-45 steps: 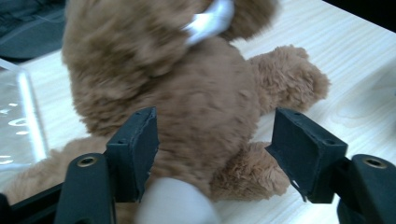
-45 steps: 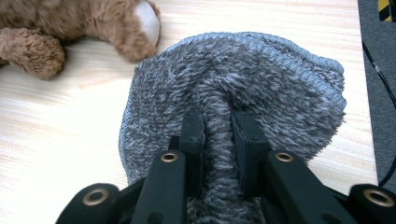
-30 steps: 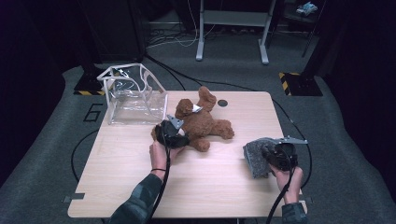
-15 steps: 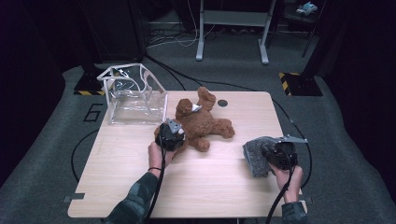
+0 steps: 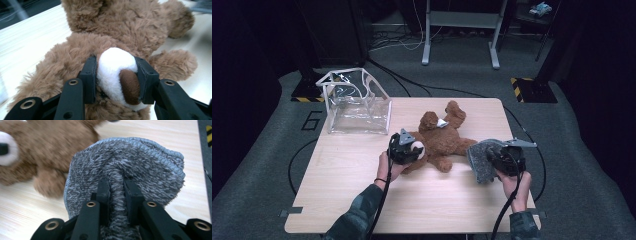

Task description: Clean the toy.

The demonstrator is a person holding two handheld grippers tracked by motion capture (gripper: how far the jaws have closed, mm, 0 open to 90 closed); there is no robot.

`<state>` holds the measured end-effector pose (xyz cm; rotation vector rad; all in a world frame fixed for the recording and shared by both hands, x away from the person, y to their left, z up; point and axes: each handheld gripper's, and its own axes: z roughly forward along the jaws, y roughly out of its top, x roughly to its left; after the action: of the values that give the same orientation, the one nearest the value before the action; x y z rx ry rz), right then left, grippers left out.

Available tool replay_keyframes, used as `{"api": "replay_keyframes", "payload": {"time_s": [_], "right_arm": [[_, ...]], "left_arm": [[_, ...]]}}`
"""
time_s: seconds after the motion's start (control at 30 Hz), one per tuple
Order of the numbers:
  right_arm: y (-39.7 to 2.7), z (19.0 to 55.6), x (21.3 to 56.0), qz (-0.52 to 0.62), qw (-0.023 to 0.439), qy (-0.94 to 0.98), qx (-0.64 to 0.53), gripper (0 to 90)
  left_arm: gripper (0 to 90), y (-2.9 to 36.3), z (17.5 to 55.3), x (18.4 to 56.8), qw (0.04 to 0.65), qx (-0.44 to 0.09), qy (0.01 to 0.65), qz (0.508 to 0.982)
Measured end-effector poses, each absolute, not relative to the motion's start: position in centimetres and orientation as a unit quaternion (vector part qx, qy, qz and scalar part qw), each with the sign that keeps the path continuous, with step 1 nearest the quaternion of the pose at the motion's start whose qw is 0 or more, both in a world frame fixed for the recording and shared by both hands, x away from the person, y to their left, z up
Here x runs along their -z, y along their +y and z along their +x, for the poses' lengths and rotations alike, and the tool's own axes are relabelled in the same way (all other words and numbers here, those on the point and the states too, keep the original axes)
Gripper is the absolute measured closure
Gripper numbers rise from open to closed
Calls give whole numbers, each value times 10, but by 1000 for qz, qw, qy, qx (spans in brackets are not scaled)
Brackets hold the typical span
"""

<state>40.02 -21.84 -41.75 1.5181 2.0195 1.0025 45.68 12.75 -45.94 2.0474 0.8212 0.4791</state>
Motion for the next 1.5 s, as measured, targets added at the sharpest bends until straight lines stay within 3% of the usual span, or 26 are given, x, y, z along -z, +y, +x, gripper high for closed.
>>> {"api": "replay_keyframes", "payload": {"time_s": [0.5, 0.73, 0.93, 1.13, 1.5], "right_arm": [[-143, 429, 403, 487, 218, 762, -367, 779], [-137, 445, 423, 500, 202, 764, -354, 788], [-138, 442, 419, 500, 204, 762, -358, 788], [-135, 435, 411, 484, 202, 765, -374, 787], [-104, 430, 383, 444, 186, 777, -405, 783]], "left_arm": [[564, 95, 471, 457, 451, -131, 252, 846], [362, 96, 469, 447, 445, -157, 280, 836], [239, 120, 454, 440, 445, -179, 315, 819], [169, 160, 451, 462, 408, -187, 365, 816], [117, 206, 449, 502, 350, -171, 426, 816]]}}
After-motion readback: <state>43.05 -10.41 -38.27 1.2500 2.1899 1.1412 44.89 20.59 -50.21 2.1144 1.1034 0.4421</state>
